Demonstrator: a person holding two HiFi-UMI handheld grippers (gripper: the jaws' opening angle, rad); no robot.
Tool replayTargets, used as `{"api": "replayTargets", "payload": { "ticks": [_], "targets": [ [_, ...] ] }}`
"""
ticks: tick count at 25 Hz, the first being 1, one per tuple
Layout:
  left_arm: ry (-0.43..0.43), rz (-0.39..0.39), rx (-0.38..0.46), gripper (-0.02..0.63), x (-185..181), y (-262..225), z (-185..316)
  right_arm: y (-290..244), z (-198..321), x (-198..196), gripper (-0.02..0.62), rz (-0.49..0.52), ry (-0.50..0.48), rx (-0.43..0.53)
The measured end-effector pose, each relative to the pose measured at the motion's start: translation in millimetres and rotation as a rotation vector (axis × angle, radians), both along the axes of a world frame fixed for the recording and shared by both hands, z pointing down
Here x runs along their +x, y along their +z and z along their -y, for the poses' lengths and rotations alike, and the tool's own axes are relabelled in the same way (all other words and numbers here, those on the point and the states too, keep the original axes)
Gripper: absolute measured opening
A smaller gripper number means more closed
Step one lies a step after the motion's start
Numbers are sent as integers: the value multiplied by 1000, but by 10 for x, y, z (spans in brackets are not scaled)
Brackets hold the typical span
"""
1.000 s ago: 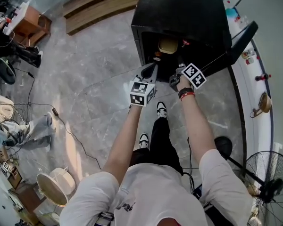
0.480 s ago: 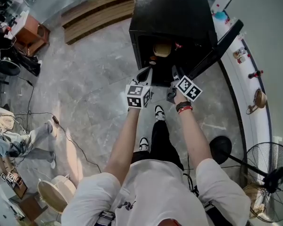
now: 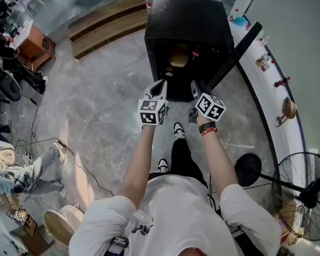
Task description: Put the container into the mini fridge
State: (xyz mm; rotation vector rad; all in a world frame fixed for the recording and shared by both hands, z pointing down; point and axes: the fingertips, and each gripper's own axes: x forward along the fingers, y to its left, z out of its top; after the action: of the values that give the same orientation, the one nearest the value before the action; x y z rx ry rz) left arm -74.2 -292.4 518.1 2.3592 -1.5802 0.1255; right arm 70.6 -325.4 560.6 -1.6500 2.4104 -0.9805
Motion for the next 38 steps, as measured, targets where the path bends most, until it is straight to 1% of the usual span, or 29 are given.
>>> {"api": "replayTargets", "payload": {
  "ticks": [3, 6, 8, 11, 12, 15, 17, 21, 26, 28, 33, 38],
  "targets": [
    [-7, -26, 2, 20, -76, -137, -168, -211, -186, 51, 170, -35, 11, 30],
    [-13, -52, -13, 20, -148, -209, -368, -401, -422, 80, 150, -120, 13, 69],
    [-13, -39, -13, 20, -175, -239, -469, -517, -529, 68, 150, -161, 5, 91],
    [-10, -9, 8, 20, -204, -326, -603, -605, -671, 11, 143, -159, -18, 84],
    [-7, 0, 17, 20, -200, -362, -652, -616, -735, -15, 143, -172, -32, 83],
    [-6, 41, 43, 20, -194, -474, -784, -672, -924, -104, 135, -235, -70, 117],
    [-12, 61, 59, 20, -204, -546, -867, -730, -1036, -140, 120, -244, -72, 135],
    [-12, 79, 86, 20, -226, -683, -1032, -909, -1232, -187, 101, -263, -67, 170],
    [-28, 73, 102, 20, -291, -750, -1159, -1047, -1408, -267, 71, -340, -80, 215],
    [-37, 64, 109, 20, -339, -803, -1196, -1092, -1437, -307, 58, -343, -77, 228],
    [-35, 51, 128, 20, -417, -920, -1304, -1235, -1499, -342, 18, -287, -52, 232],
    [-28, 46, 140, 20, -436, -955, -1387, -1303, -1567, -345, 15, -285, -41, 242]
  ]
}}
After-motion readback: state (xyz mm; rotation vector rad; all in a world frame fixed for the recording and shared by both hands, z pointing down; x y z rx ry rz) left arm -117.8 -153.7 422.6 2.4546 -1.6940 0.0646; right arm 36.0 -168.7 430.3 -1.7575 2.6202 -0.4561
